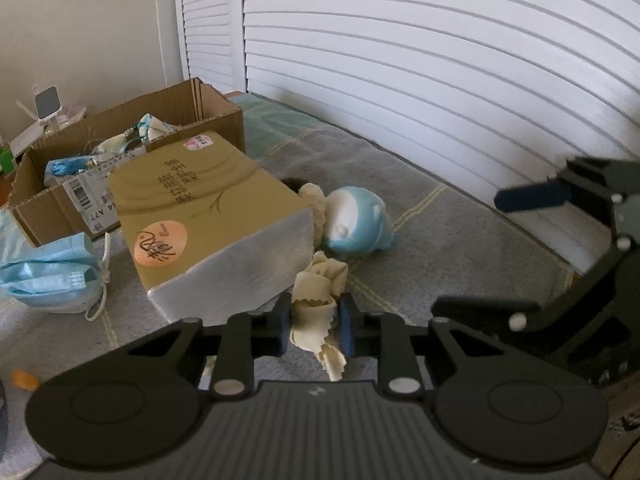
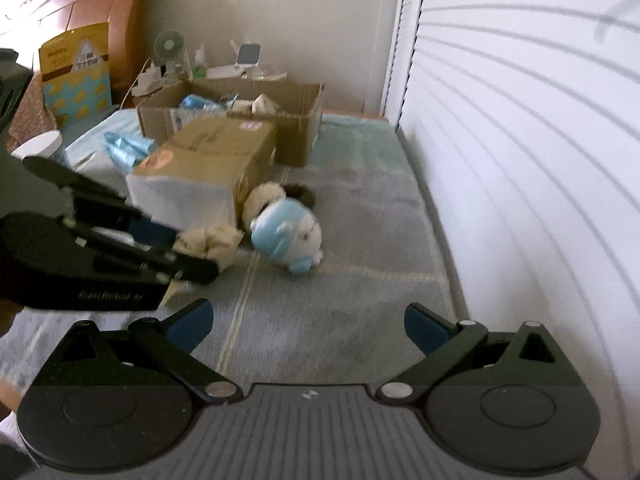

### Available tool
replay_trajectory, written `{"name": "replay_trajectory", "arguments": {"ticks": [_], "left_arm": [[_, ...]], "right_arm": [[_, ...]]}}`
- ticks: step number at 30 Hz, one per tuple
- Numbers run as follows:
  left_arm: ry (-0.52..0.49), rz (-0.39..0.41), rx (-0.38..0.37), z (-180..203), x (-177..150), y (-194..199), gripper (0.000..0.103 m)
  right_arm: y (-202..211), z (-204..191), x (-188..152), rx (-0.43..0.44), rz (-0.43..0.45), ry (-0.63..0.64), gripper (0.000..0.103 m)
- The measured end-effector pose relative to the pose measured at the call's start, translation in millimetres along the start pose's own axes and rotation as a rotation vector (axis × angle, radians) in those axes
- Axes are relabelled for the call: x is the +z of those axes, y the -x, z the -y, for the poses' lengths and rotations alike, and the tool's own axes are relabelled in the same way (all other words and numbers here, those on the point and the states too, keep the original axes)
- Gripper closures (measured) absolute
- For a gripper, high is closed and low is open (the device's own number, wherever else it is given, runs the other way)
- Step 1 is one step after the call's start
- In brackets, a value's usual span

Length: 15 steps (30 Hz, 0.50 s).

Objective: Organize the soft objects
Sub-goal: 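Close the left tool on the beige crumpled cloth and lift it, then grasp the blue-and-white plush toy with the right tool while the left tool holds the cloth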

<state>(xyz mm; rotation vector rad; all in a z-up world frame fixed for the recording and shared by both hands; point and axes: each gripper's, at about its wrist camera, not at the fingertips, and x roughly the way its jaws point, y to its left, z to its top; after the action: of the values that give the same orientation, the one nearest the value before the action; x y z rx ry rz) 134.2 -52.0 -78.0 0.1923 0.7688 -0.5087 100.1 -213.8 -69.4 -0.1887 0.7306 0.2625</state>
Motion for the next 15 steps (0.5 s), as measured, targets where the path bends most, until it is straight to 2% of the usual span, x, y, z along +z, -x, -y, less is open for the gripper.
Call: {"name": "replay_trajectory", "arguments": {"ticks": [10,15], "left_arm": [[0.001,-0.004,0.000,-15,-6,13,0.081],[0.007,0.002,-0.008,-20,-8,16,0.080]], "right_arm": [[-11,2,32,-0.026,0.051,-0.006,0.002],[-24,6,56,-0.013,0.070,-0.001,0.012]]}}
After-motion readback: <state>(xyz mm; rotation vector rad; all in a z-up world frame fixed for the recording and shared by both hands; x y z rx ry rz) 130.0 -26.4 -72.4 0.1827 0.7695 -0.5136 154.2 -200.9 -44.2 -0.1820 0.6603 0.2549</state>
